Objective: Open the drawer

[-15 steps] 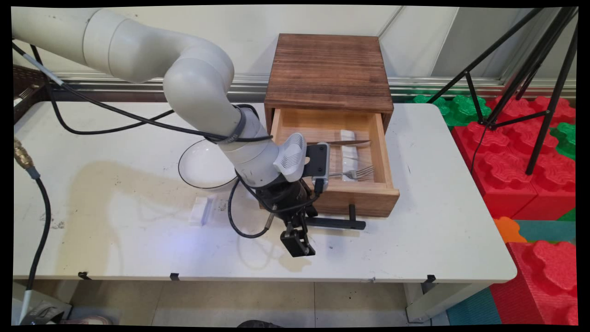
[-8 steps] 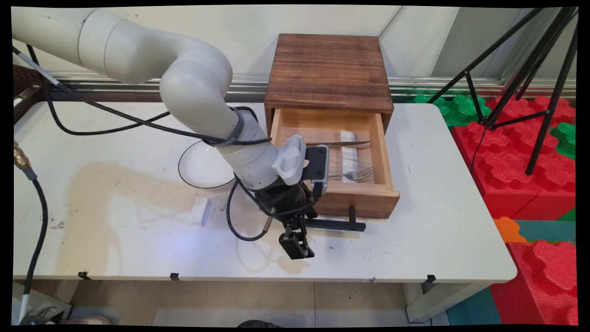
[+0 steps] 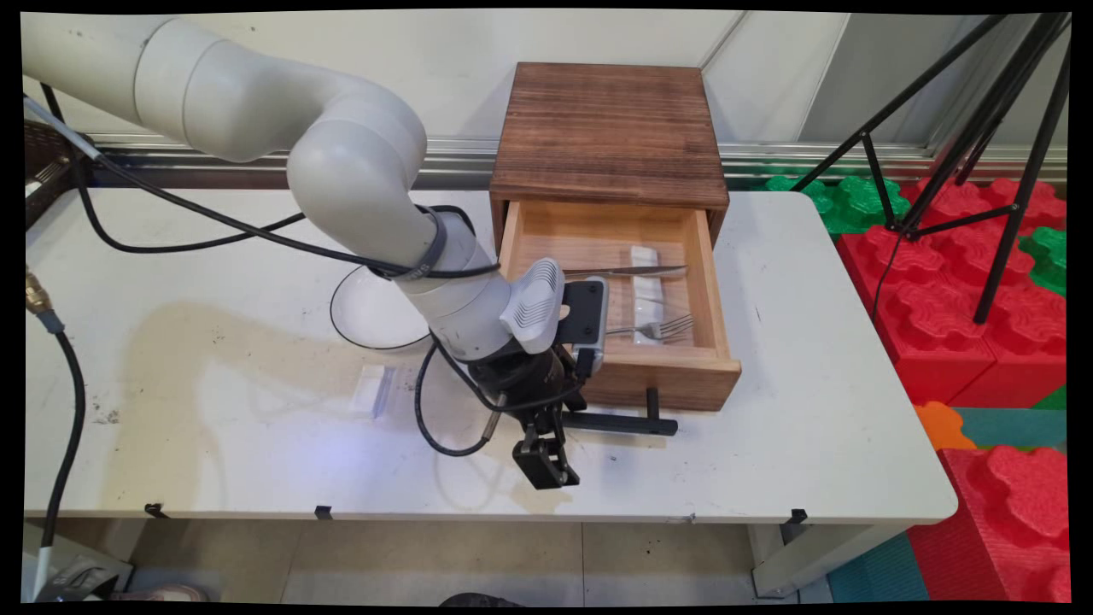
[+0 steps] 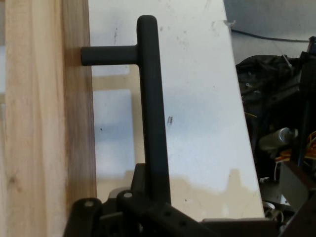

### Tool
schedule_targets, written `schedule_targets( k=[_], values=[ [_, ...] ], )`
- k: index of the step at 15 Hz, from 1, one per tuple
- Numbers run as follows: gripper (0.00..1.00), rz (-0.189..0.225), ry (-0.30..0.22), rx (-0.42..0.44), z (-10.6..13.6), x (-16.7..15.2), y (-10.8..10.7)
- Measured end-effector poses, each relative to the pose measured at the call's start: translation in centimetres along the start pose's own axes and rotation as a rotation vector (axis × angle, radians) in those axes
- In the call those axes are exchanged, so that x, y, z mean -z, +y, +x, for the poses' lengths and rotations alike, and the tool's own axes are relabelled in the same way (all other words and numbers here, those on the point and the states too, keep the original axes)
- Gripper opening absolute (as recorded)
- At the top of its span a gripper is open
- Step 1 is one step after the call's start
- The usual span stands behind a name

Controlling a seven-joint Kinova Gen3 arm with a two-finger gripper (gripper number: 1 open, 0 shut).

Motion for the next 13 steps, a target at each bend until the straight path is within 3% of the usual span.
schedule_targets(
  k=[13],
  values=[
    [1.0, -0.001, 0.004, -0.016, 0.0, 0.0, 1.3]
  ],
)
